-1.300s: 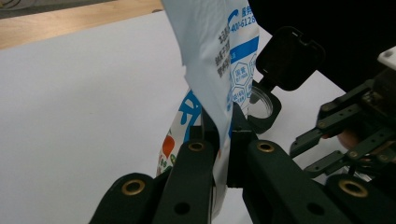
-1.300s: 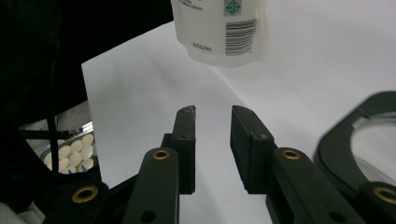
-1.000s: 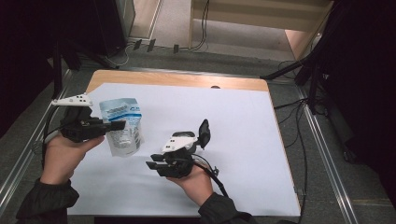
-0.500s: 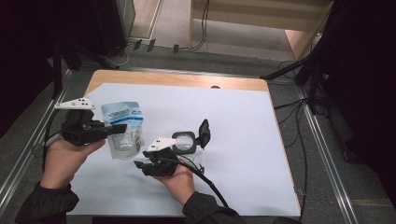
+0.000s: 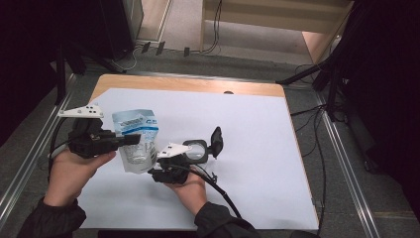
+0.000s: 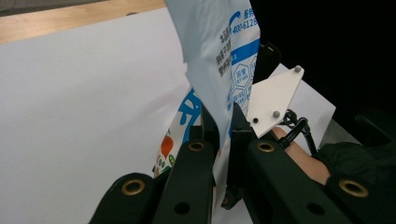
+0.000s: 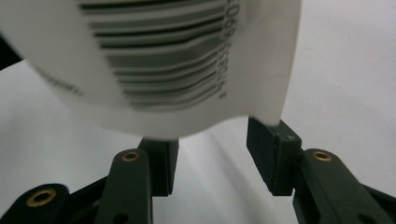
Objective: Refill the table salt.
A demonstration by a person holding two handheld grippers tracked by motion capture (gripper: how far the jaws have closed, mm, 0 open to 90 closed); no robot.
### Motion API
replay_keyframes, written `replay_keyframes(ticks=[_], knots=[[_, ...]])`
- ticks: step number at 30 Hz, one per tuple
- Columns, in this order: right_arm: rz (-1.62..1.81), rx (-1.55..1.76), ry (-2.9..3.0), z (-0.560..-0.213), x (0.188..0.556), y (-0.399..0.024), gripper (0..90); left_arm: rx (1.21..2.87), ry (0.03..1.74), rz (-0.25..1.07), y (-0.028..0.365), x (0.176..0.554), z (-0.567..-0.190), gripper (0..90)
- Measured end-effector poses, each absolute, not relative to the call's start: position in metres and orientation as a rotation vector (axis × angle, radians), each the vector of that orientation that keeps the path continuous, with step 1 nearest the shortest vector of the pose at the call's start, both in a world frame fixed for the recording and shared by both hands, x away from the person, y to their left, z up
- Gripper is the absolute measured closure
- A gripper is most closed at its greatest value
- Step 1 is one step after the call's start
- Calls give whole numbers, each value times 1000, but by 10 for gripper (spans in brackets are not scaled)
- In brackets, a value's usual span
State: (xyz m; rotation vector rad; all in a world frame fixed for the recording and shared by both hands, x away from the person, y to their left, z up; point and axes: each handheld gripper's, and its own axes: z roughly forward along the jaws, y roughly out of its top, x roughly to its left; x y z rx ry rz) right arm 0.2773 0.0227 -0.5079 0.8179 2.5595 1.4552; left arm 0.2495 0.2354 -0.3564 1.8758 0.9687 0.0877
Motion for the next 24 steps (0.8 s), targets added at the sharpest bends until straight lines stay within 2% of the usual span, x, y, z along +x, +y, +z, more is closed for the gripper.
replay_keyframes(ticks=[17,24], knots=[[1473,681,2562,-506,265,26,556,1899,978,75,223,253,-361,900],[1472,556,2567,-506,254,29,471,1906,973,74,215,259,-365,900]])
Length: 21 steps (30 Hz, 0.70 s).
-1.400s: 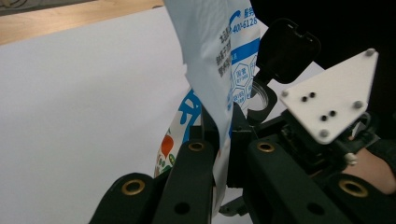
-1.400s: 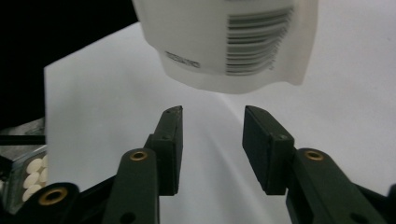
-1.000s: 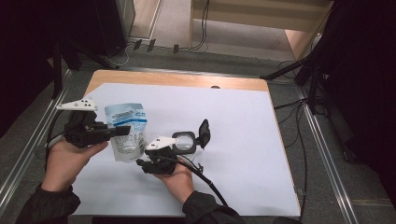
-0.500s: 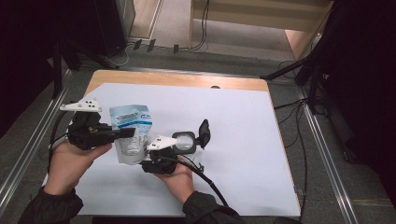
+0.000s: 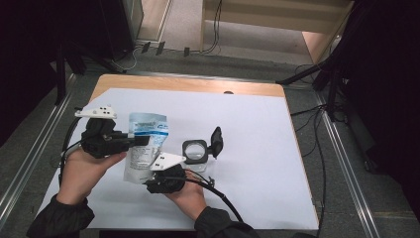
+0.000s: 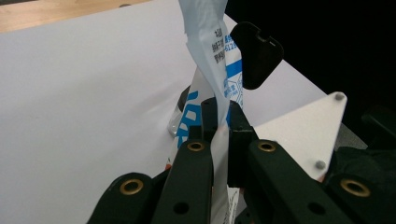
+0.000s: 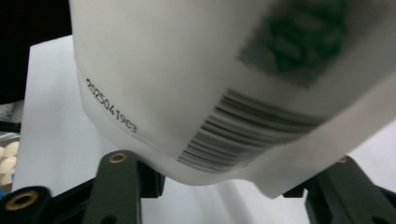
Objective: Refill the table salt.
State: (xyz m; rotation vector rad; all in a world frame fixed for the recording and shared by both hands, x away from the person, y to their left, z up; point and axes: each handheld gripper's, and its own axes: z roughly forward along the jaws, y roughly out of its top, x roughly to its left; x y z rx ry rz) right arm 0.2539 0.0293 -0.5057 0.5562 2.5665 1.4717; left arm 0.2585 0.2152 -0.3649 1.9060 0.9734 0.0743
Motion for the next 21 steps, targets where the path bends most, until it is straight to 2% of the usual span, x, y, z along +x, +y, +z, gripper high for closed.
replay_keyframes(ticks=[5,11,16,21], knots=[[1492,540,2552,-506,249,27,460,1910,955,63,209,263,-366,900],[1500,598,2557,-508,249,20,522,1922,930,33,203,269,-370,900],[1519,639,2544,-510,245,14,421,1951,907,35,196,273,-371,900],[1511,652,2501,-510,240,8,425,1952,878,-2,189,279,-374,900]])
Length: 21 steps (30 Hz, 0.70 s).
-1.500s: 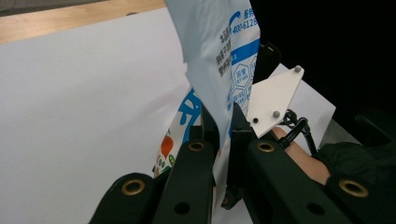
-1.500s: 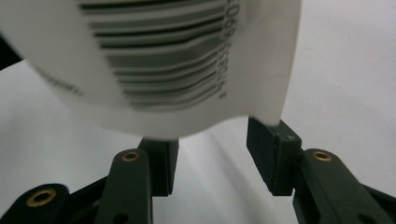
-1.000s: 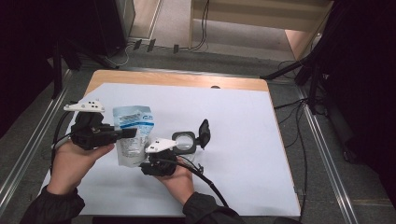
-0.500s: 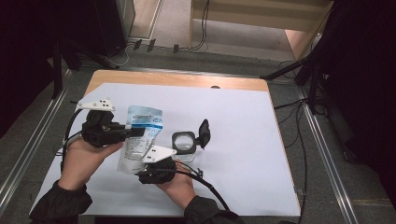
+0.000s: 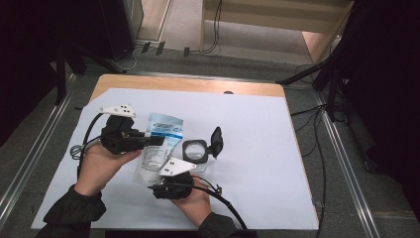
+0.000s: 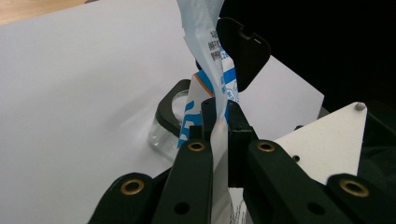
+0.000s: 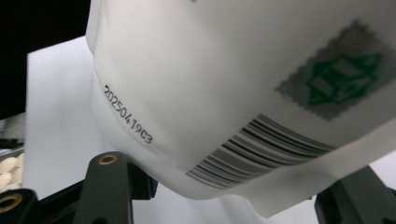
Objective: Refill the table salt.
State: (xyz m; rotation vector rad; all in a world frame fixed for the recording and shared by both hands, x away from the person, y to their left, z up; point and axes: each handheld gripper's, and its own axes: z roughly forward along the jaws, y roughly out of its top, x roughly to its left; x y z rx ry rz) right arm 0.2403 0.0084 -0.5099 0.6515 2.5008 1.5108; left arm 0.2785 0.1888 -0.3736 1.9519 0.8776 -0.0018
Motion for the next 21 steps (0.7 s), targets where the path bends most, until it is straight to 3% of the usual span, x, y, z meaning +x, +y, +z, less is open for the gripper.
replay_keyframes(ticks=[21], knots=[[1472,762,2530,-517,236,-5,421,2012,849,-74,165,299,-391,900]])
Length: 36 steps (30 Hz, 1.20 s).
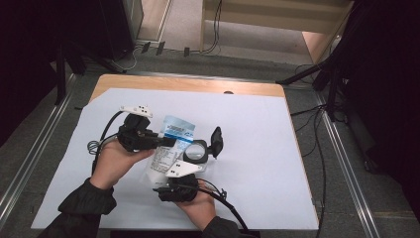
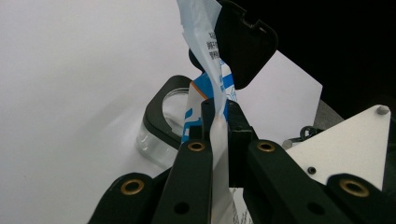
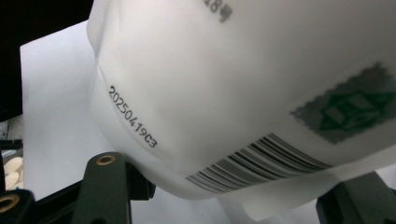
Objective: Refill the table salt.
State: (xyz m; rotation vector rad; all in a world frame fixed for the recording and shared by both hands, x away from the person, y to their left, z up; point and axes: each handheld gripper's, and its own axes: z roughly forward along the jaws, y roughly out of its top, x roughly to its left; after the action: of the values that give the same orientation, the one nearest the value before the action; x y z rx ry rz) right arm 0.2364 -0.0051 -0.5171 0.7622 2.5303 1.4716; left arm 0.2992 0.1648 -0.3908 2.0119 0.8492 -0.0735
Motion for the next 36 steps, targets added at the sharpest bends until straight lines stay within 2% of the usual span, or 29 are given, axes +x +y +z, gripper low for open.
replay_keyframes(ticks=[10,15,18,28,31,36], knots=[[1472,862,2539,-522,235,-11,416,2026,840,-107,152,307,-398,900],[1506,924,2525,-524,236,-16,493,2022,843,-113,149,310,-401,900],[1525,940,2513,-525,236,-17,506,2027,833,-128,149,310,-402,900],[1543,999,2498,-527,236,-20,520,2066,836,-146,149,309,-405,842],[1562,1018,2496,-527,236,-20,521,2078,829,-155,150,308,-405,794],[1562,997,2504,-526,234,-18,520,2091,835,-139,153,306,-404,870]])
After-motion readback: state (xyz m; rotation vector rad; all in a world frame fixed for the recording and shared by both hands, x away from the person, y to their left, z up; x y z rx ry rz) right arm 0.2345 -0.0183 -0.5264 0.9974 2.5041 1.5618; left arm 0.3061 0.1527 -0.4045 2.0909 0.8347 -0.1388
